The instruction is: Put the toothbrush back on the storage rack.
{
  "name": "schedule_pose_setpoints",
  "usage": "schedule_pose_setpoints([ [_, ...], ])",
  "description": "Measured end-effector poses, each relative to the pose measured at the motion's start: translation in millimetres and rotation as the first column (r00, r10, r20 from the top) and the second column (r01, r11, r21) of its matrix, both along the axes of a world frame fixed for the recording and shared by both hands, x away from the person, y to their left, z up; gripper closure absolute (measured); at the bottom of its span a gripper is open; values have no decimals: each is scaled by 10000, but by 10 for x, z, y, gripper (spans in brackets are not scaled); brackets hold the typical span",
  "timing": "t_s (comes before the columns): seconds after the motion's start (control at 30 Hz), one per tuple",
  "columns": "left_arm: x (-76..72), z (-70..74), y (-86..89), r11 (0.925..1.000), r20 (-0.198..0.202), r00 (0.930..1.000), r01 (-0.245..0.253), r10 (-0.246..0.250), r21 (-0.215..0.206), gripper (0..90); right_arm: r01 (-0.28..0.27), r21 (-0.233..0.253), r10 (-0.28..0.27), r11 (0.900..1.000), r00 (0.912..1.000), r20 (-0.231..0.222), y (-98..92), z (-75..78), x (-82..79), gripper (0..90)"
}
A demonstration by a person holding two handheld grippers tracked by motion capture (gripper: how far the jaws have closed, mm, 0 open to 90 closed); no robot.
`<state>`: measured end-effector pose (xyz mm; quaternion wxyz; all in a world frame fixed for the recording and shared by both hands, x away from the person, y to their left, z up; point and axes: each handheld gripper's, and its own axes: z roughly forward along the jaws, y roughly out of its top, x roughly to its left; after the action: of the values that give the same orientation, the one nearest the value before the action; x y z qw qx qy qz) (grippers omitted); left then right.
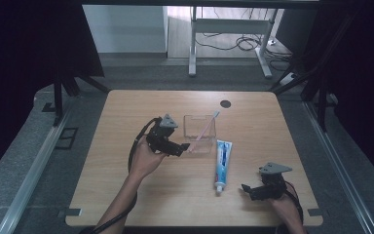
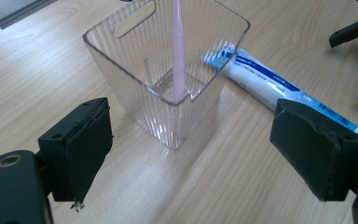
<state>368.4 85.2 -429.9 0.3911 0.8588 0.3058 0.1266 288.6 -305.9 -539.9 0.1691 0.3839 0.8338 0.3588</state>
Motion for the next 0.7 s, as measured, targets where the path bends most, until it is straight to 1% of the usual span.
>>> schedule_pose_setpoints([
  [0.1,-44,-20,49,9999,-23,10000,-44,44,-126,131,-9,17,9,10000,10000,32,1,2,-1,0],
  [0.4,-147,-136,184,9999,-22,9999,-118,118,-90,131,0,62,0,10000,10000,30,5,7,-7,0],
  [0.47,-174,-171,217,9997,-88,9998,-159,157,-190,132,-2,49,2,10000,10000,50,5,6,-6,0],
  [0.53,-202,-204,245,9996,-68,9999,-127,125,-246,131,-19,37,18,10000,10000,94,5,6,-4,0],
  [0.7,-282,-272,282,9998,38,9999,-155,156,-83,132,-26,1,26,10000,10000,75,10,6,-7,0],
])
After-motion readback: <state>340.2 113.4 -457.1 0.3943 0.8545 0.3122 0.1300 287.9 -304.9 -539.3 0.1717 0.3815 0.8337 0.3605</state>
